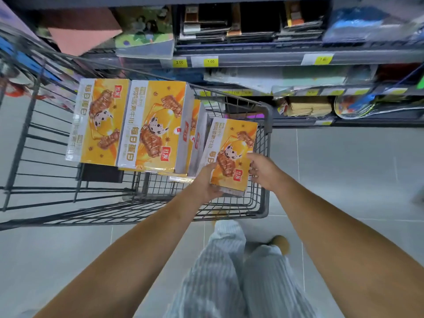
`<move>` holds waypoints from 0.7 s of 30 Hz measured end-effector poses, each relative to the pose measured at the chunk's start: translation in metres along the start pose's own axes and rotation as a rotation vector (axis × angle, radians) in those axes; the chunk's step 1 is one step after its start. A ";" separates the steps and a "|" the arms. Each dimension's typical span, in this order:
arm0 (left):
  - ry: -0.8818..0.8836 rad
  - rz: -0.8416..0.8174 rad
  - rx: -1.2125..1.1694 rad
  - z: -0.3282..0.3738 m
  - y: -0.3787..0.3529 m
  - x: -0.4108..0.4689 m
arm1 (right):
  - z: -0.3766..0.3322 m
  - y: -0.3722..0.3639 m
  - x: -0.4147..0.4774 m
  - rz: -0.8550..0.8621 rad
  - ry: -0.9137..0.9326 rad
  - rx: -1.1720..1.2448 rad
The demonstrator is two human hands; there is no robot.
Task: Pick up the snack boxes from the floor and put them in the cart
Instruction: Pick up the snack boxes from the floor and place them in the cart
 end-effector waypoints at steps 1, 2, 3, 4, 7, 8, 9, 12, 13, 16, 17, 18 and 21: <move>-0.001 0.009 0.028 0.001 -0.003 -0.004 | -0.001 0.001 -0.001 -0.004 0.002 0.005; -0.032 0.015 0.076 0.003 -0.008 -0.008 | -0.002 0.004 -0.009 -0.018 0.018 0.012; -0.076 0.023 0.129 0.009 -0.012 -0.010 | -0.005 0.003 -0.016 -0.044 0.031 0.014; -0.126 0.028 0.161 0.017 -0.021 -0.014 | -0.008 0.006 -0.026 -0.063 0.051 0.029; -0.257 0.006 0.255 0.041 -0.049 -0.027 | -0.019 0.020 -0.052 -0.103 0.106 0.073; -0.304 -0.004 0.296 0.050 -0.057 -0.029 | -0.023 0.024 -0.060 -0.115 0.126 0.088; -0.346 -0.017 0.325 0.056 -0.068 -0.035 | -0.026 0.032 -0.068 -0.125 0.149 0.099; -0.447 -0.027 0.422 0.068 -0.099 -0.053 | -0.033 0.062 -0.098 -0.141 0.214 0.092; -0.477 -0.019 0.447 0.071 -0.111 -0.062 | -0.035 0.075 -0.107 -0.136 0.238 0.091; -0.601 -0.022 0.520 0.073 -0.160 -0.093 | -0.038 0.125 -0.136 -0.129 0.311 0.103; -0.638 -0.034 0.522 0.072 -0.178 -0.103 | -0.038 0.142 -0.146 -0.120 0.332 0.097; -0.676 -0.047 0.532 0.070 -0.196 -0.114 | -0.038 0.159 -0.156 -0.117 0.347 0.104; -0.769 -0.087 0.589 0.056 -0.253 -0.149 | -0.033 0.214 -0.189 -0.094 0.412 0.120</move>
Point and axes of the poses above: each hand's wrist, its own x-axis towards the middle knuckle, its own y-axis out of the back of the hand, z = x × y, the point moved 9 cm from there along x, towards the middle knuckle, and after that the axes turned 13 degrees about -y, right-handed, at the moved point
